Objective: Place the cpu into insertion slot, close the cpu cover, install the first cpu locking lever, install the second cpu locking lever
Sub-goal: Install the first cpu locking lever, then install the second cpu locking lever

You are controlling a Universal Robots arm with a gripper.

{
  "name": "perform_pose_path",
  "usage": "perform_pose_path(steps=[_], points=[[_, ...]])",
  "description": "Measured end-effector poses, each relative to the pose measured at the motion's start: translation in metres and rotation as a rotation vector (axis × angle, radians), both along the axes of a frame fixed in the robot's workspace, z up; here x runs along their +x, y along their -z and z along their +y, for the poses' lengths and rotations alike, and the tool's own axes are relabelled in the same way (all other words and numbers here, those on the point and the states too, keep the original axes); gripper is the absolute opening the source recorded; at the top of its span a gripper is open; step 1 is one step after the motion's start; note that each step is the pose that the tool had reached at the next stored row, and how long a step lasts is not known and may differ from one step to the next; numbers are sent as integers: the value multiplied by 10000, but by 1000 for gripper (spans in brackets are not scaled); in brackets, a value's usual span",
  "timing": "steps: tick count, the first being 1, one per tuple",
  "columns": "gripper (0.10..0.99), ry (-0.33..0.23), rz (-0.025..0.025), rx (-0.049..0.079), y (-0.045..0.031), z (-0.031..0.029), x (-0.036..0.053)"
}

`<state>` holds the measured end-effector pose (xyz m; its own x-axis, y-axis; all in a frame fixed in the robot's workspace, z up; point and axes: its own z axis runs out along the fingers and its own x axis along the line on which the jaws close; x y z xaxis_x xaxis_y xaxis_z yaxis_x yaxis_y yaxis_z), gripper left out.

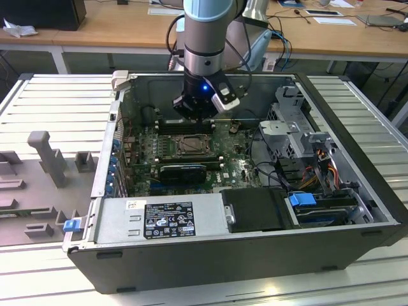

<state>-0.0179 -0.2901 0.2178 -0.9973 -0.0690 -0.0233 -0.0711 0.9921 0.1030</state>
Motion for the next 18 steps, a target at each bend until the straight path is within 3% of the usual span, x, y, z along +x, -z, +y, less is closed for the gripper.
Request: perform_pose_path(steps=[8,11,13,18], points=[[106,-1,1,-3,0,-42,0],[106,0,0,-7,0,-123,0],[106,1,0,-7,-104,-130,0],[106,0,0,-7,-140,-150,-4]])
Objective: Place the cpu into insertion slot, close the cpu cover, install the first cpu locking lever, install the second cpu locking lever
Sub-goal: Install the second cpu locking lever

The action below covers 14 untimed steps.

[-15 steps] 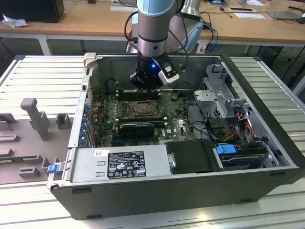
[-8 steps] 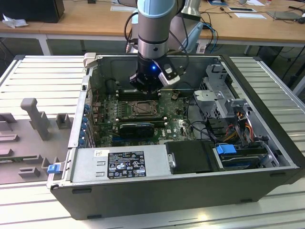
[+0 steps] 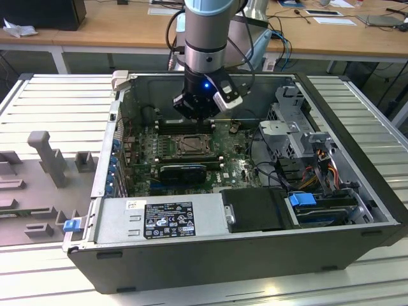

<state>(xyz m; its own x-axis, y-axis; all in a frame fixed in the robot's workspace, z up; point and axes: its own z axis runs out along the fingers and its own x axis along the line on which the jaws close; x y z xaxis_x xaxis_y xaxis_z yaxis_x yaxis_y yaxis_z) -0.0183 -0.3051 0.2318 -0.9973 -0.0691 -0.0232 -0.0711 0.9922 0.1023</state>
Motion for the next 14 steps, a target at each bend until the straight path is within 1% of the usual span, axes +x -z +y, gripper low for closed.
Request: perform_pose_path(steps=[2,3,5,6,7,9,10,12,13,14], points=[[106,0,0,0,2,-59,-1],[106,1,0,0,4,-107,-2],[106,0,0,1,5,-173,-2],[106,1,0,0,3,-182,-3],[106,2,0,-1,-16,-184,-3],[106,1,0,-1,-79,-186,-3],[106,-2,0,1,-97,-195,-3],[106,0,0,1,-98,-230,-7],[106,0,-1,0,-98,-267,-8],[106,0,0,0,-98,-291,-8]])
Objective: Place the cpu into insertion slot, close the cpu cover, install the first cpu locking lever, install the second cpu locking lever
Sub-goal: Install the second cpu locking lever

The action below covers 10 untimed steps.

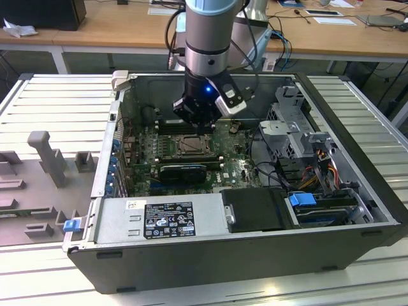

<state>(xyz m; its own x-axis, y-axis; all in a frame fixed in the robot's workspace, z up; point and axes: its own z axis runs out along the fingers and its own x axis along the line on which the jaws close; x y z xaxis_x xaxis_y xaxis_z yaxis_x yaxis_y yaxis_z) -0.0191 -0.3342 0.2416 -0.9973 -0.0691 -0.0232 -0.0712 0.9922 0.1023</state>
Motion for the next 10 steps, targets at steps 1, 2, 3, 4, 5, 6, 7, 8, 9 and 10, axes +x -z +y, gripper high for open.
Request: perform_pose_path(steps=[1,2,3,4,5,6,7,8,9,10], points=[[106,1,0,0,1,-49,0],[106,2,0,0,2,-70,0],[106,1,1,0,3,-87,0],[106,1,1,-1,4,-109,0],[106,1,0,1,5,-129,0],[106,2,0,0,5,-152,0],[106,1,0,-1,6,-176,0],[106,0,0,-1,11,-220,0],[106,0,0,0,14,-251,0],[106,1,0,3,18,-285,0]])
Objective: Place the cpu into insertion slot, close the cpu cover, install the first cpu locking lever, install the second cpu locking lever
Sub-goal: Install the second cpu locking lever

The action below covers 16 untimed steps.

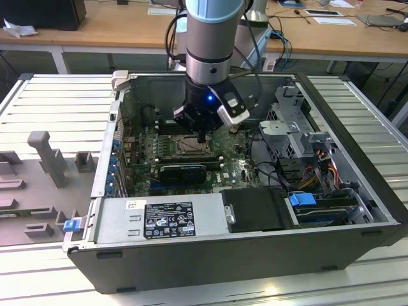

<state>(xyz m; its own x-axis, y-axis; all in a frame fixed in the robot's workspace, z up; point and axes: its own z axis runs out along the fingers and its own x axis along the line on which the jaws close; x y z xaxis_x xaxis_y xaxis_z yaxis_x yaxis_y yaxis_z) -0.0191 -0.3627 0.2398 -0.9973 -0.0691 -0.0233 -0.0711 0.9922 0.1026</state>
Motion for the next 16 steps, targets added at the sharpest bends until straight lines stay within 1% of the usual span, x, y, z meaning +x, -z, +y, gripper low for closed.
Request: perform_pose_path(steps=[1,2,4,7,8,9,10,11,12,14,15,16], points=[[106,1,1,11,7,-58,0],[106,0,1,23,13,-74,0],[106,0,7,63,22,-93,-6],[106,-11,9,102,29,-102,-38],[106,-14,9,105,34,-102,-107],[106,-13,10,101,38,-103,-202],[106,-13,9,103,43,-104,-270],[106,-13,9,104,49,-105,-313],[106,-20,9,102,63,-110,-330],[106,-61,10,106,128,-111,-331],[106,-118,12,148,153,-127,-336],[106,-124,9,262,156,-146,-341]])
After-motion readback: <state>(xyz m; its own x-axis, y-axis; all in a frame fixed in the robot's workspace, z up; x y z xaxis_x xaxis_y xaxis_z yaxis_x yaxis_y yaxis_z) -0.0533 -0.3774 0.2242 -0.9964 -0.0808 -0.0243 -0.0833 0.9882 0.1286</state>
